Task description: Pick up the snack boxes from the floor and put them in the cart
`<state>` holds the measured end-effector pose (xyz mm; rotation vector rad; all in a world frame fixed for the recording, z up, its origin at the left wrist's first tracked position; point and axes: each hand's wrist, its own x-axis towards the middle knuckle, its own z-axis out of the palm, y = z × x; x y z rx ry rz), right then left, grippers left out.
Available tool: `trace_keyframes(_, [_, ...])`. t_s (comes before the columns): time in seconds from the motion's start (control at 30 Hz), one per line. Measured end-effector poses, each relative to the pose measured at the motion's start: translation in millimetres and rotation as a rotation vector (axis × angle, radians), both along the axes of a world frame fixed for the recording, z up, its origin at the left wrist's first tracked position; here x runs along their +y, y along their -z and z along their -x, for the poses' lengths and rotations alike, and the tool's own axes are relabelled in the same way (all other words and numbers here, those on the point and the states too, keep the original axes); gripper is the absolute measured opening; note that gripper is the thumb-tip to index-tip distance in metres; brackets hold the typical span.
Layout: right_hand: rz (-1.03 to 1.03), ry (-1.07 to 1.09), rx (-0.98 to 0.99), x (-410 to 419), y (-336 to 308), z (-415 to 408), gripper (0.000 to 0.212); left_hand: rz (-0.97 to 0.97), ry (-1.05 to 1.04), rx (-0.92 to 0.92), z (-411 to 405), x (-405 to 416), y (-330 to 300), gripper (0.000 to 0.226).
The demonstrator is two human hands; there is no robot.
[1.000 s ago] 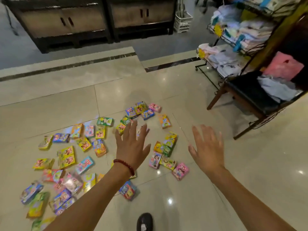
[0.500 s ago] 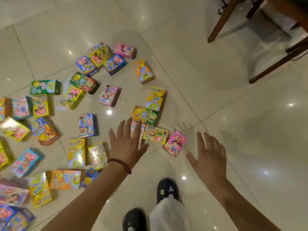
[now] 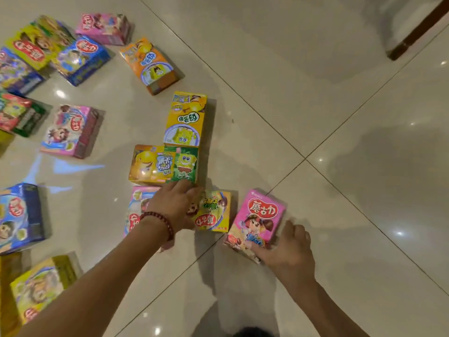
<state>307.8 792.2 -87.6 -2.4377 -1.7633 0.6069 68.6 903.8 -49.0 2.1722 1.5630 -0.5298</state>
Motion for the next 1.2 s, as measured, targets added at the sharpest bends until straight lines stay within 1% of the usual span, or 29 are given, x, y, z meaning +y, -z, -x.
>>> trace_keyframes(0.07, [-0.024,0.072,0.066,0.7,17.0,11.4,0.103,-0.016,0.047,0.032,-0.5,5.4,8.9,0.090])
trace_keyframes(0.13, [0.008,0.204,0.175,0.7,22.1,23.5,0.107,-0.015,0.057,0.009,0.1,6.1,13.8,0.092])
trace_keyframes(0.2, [0.002,0.289,0.237,1.3,23.8,32.9,0.106,0.014,0.058,-0.009,2.8,5.5,16.6,0.096])
trace_keyframes(0.3, [-0.009,0.332,0.281,-0.1,27.5,38.9,0.097,0.026,0.077,0.036,10.2,3.9,21.6,0.103])
trace_keyframes(0.4, [-0.043,0.321,0.350,-0.2,28.6,42.3,0.091,0.060,0.073,0.071,9.6,2.5,22.1,0.108])
trace_keyframes(0.5, [-0.025,0.265,0.380,5.0,28.7,38.5,0.090,0.088,0.112,0.113,10.3,-0.5,22.0,0.111])
trace_keyframes(0.6, [-0.017,0.229,0.390,8.8,25.2,32.8,0.093,0.060,0.108,0.039,17.6,-10.8,23.7,0.113])
trace_keyframes(0.73, [-0.021,0.219,0.397,8.0,22.7,34.1,0.092,0.117,0.014,-0.139,25.3,-25.7,24.8,0.109])
trace_keyframes(0.8, [-0.037,0.214,0.399,8.2,23.2,37.6,0.092,0.126,0.010,-0.183,26.7,-27.5,25.5,0.108])
trace_keyframes(0.9, [-0.054,0.135,0.351,9.5,21.1,41.8,0.090,0.143,0.000,-0.245,29.8,-28.1,27.4,0.104])
trace_keyframes(1.03, [0.007,0.209,0.418,16.2,18.2,36.0,0.096,0.142,-0.033,-0.278,30.8,-32.3,26.2,0.101])
trace_keyframes(1.1, [0.079,0.180,0.421,18.8,18.7,33.9,0.094,0.126,-0.032,-0.268,30.2,-34.0,26.2,0.101])
trace_keyframes(1.2, [0.116,0.183,0.437,19.1,17.6,35.4,0.092,0.113,-0.034,-0.240,30.5,-35.1,27.9,0.101])
